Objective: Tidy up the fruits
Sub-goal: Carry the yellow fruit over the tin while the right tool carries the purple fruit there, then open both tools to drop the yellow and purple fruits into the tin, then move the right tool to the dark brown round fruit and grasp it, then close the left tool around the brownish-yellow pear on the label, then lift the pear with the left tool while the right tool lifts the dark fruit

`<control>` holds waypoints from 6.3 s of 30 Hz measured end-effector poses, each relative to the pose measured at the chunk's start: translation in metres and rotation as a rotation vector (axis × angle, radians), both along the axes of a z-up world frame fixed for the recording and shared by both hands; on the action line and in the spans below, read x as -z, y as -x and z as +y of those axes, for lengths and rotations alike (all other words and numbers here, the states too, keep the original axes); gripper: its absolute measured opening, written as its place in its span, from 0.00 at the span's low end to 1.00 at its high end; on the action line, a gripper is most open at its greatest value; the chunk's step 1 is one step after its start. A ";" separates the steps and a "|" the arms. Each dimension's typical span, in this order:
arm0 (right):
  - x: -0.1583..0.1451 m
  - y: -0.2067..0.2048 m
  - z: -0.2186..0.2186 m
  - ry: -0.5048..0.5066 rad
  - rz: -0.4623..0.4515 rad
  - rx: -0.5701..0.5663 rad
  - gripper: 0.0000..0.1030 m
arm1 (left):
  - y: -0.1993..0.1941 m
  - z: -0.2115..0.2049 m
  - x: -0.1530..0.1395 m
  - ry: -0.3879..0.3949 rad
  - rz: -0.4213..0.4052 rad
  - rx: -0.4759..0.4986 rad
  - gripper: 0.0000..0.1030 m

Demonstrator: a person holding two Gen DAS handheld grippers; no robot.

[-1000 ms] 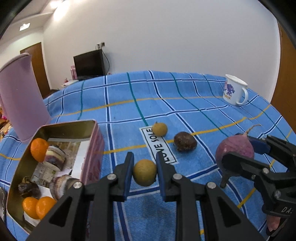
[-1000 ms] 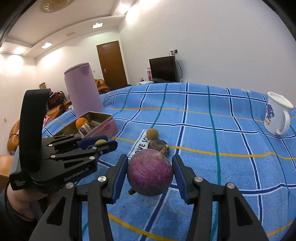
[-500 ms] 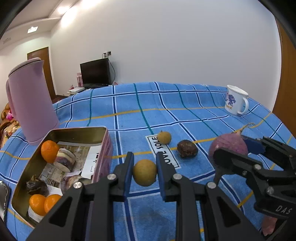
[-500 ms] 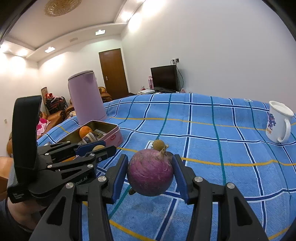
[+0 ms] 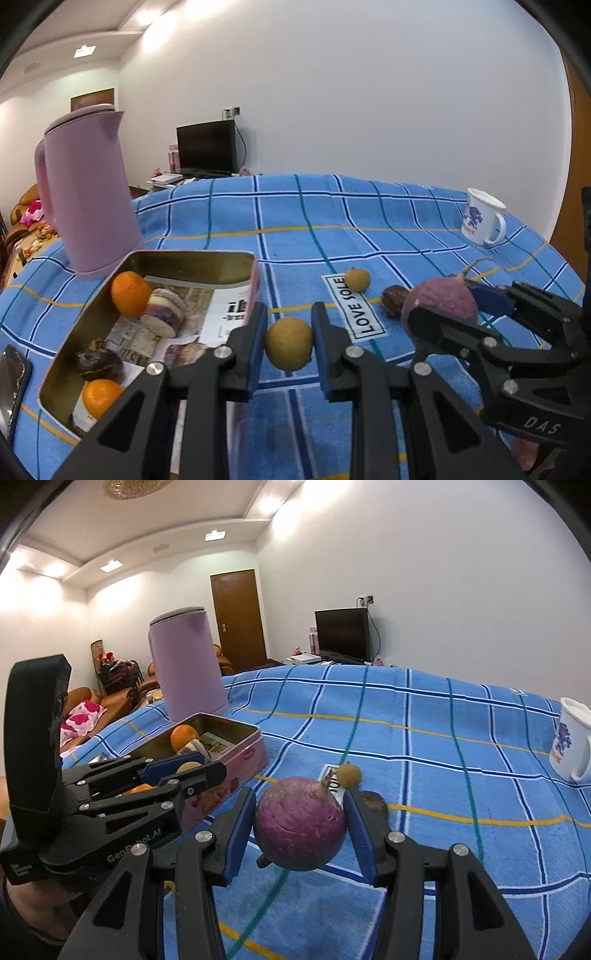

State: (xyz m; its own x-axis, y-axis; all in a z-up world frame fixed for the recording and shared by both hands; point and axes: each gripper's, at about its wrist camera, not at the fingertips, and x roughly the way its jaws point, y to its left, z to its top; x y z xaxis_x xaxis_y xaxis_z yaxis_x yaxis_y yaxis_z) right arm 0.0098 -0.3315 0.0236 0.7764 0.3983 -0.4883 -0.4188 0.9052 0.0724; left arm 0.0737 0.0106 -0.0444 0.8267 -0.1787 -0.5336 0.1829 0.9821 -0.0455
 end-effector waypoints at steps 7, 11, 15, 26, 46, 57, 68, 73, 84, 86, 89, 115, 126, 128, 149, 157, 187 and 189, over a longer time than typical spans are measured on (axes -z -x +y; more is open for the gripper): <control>-0.002 -0.005 0.023 0.016 -0.001 -0.037 0.50 | 0.002 0.019 -0.004 0.019 -0.015 -0.030 0.25; -0.005 -0.008 0.037 0.021 -0.004 -0.059 0.50 | 0.004 0.033 -0.008 0.033 -0.022 -0.052 0.25; -0.007 -0.010 0.048 0.024 -0.006 -0.075 0.50 | 0.006 0.046 -0.011 0.043 -0.029 -0.072 0.25; -0.021 -0.015 0.077 0.029 -0.031 -0.131 0.50 | 0.003 0.078 -0.016 0.051 -0.034 -0.138 0.25; -0.007 -0.017 0.135 0.057 0.016 -0.257 0.50 | -0.004 0.125 -0.003 0.064 0.020 -0.227 0.25; 0.006 -0.014 0.152 0.090 0.041 -0.308 0.50 | -0.009 0.131 0.001 0.075 0.035 -0.228 0.25; 0.005 -0.007 0.155 0.120 0.026 -0.330 0.57 | -0.004 0.128 -0.002 0.072 0.020 -0.268 0.60; 0.000 -0.007 0.144 0.117 0.012 -0.305 0.57 | -0.001 0.122 -0.008 0.066 0.007 -0.267 0.65; -0.015 -0.017 0.081 0.120 -0.021 -0.170 0.58 | 0.001 0.095 -0.011 0.053 0.008 -0.243 0.75; -0.015 -0.021 0.066 0.129 -0.023 -0.136 0.58 | 0.001 0.088 -0.013 0.044 0.005 -0.234 0.75; -0.014 -0.030 0.041 0.131 -0.010 -0.067 0.58 | 0.002 0.072 -0.017 0.033 -0.003 -0.207 0.78; 0.031 -0.094 -0.020 0.126 0.277 0.081 0.53 | -0.038 -0.028 -0.011 -0.102 0.064 -0.058 0.89; 0.032 -0.099 -0.036 0.084 0.297 0.123 0.40 | -0.050 -0.053 -0.010 -0.122 0.095 -0.025 0.89; 0.029 -0.100 -0.046 0.082 0.274 0.175 0.40 | -0.058 -0.061 -0.008 -0.122 0.106 -0.021 0.89; 0.023 -0.101 -0.092 0.025 0.246 0.321 0.40 | -0.120 -0.111 0.036 -0.110 0.279 0.087 0.32; 0.019 -0.096 -0.086 0.035 0.206 0.289 0.40 | -0.113 -0.110 0.033 -0.090 0.260 0.112 0.29; 0.003 -0.073 -0.083 0.014 0.062 0.263 0.40 | -0.075 -0.096 0.004 -0.056 0.015 0.064 0.29; 0.002 -0.072 -0.082 0.018 0.052 0.263 0.40 | -0.072 -0.096 0.002 -0.057 0.001 0.061 0.29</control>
